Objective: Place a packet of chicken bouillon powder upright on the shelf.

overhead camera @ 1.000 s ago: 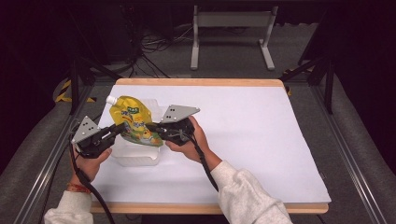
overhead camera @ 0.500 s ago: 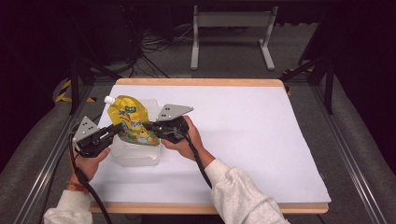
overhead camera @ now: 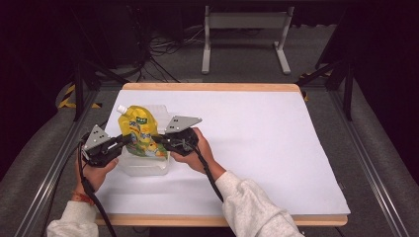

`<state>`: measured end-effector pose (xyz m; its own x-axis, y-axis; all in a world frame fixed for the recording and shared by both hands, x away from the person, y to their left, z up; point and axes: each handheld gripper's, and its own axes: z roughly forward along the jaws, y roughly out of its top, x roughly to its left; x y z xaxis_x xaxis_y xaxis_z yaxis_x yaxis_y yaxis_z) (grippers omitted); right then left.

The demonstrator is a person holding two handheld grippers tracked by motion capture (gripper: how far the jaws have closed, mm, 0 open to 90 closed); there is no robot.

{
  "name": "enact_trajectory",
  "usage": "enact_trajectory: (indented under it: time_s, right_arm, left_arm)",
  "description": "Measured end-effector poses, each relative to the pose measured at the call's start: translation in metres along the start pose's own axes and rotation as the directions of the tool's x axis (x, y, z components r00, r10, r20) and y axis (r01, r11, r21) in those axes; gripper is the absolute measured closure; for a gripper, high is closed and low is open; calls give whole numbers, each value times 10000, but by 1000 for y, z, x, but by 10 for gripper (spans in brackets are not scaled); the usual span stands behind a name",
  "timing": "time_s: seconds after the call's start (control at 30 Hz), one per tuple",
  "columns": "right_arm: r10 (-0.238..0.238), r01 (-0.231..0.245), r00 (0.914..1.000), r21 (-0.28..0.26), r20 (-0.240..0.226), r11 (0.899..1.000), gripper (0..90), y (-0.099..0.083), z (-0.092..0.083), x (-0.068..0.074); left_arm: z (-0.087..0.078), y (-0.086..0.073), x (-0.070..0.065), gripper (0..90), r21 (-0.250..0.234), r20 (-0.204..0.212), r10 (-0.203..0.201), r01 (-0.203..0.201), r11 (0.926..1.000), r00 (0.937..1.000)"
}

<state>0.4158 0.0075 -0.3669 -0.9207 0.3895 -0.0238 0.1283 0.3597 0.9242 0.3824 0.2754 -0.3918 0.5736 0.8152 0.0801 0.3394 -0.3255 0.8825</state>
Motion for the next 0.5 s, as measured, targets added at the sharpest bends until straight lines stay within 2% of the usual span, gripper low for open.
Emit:
enact_trajectory:
  time_s: [0.23, 0.33, 0.5]
  right_arm:
    - [108, -107, 9999, 297, -16, 9995, 895, -7, 4, 1]
    - [170, -168, 9999, 418, -24, 9990, 894, -11, 6, 0]
    - [285, -281, 9996, 523, -75, 9982, 893, -16, 7, -1]
  left_arm:
    - [5, -4, -1, 809, 382, -32, 265, -264, 9989, 9996]
    - [5, -6, -1, 809, 476, 61, 209, -212, 9986, 9998]
    - [5, -7, -1, 809, 539, 67, 333, -336, 9980, 9994]
